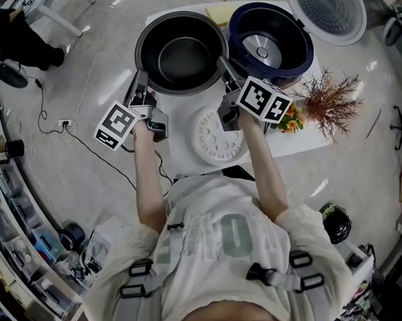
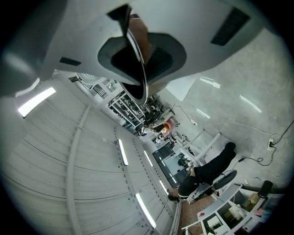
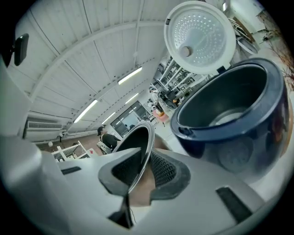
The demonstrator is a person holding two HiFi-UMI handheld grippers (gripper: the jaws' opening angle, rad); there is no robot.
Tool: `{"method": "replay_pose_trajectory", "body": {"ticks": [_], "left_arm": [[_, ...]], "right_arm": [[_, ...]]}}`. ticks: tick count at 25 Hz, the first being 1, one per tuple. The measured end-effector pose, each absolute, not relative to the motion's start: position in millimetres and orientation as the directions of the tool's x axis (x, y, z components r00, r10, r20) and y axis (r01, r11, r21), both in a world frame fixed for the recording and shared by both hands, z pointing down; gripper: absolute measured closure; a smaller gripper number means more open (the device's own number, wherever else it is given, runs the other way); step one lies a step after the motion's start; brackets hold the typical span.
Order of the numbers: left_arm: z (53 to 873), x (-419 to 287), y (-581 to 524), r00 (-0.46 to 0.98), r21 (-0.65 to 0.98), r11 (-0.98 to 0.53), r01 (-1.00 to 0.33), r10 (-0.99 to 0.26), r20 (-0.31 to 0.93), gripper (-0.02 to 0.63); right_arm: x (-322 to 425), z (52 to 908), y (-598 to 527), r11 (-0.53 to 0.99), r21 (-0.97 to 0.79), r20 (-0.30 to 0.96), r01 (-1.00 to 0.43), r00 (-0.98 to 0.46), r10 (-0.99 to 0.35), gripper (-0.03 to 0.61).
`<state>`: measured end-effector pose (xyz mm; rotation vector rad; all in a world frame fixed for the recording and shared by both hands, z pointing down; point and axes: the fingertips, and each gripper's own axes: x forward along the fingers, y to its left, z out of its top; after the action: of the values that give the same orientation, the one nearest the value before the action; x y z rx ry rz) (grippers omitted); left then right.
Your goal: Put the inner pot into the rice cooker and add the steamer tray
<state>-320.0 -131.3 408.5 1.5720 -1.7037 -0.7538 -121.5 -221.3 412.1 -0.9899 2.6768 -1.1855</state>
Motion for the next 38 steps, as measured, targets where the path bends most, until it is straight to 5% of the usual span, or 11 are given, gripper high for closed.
{"method": "replay_pose_trajectory", "body": {"ticks": [21, 38], "left_arm": [[271, -264, -184, 0.123, 0.609, -0.162, -0.776, -0.987, -0.106, 0.561], [260, -143, -256, 0.364, 0.495, -0.348, -0.796, -0.929, -0.068, 0.560]], "right_arm": [[-58, 283, -249, 0.610, -0.527, 0.024, -0.592, -0.728, -0.686, 0.500], [70, 286, -268, 0.427, -0.491, 0.063, -0.759, -0.520, -0.852, 0.491]]}}
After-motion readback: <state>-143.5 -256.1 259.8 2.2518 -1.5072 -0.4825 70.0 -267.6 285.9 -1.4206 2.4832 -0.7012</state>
